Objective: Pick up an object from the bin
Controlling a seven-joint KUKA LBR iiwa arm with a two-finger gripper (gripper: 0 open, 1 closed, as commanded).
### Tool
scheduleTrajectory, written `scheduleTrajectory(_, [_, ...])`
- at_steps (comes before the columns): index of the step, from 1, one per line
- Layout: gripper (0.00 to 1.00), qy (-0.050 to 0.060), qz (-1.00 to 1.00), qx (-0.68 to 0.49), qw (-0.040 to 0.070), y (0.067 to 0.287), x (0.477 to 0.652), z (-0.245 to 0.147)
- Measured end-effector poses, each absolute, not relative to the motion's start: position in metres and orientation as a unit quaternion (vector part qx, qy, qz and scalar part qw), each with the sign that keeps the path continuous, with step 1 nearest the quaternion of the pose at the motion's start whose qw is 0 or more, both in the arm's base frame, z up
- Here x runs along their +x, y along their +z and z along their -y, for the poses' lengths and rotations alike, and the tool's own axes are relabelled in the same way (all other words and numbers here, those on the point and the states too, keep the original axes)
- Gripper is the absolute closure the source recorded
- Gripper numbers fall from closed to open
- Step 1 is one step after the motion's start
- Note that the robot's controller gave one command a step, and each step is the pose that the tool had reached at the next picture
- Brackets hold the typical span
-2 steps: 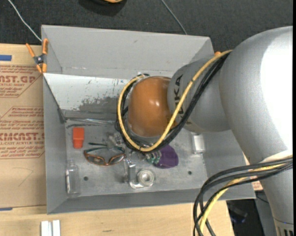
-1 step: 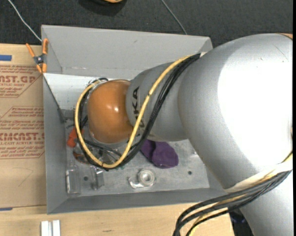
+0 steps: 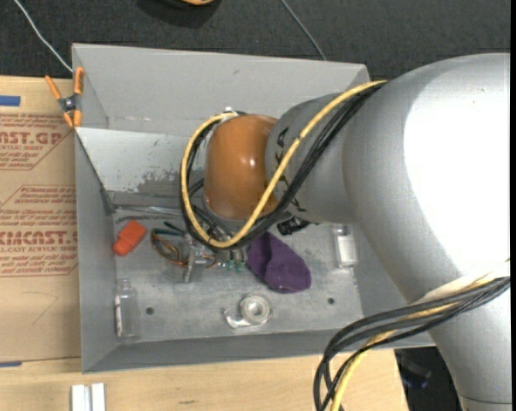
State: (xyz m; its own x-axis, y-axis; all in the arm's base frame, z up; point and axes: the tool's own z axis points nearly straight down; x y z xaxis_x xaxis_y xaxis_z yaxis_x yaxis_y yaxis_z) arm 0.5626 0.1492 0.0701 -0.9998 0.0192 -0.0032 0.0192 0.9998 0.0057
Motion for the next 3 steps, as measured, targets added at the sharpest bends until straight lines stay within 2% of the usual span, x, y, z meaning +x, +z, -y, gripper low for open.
scheduleTrajectory(2, [1.00,0.003,-1.000,0.010,0.002,0.0701,0.5626,-0.1493])
scheduleTrajectory(3, [1.00,0.004,-1.000,0.027,0.002,0.0701,0.5681,-0.1515])
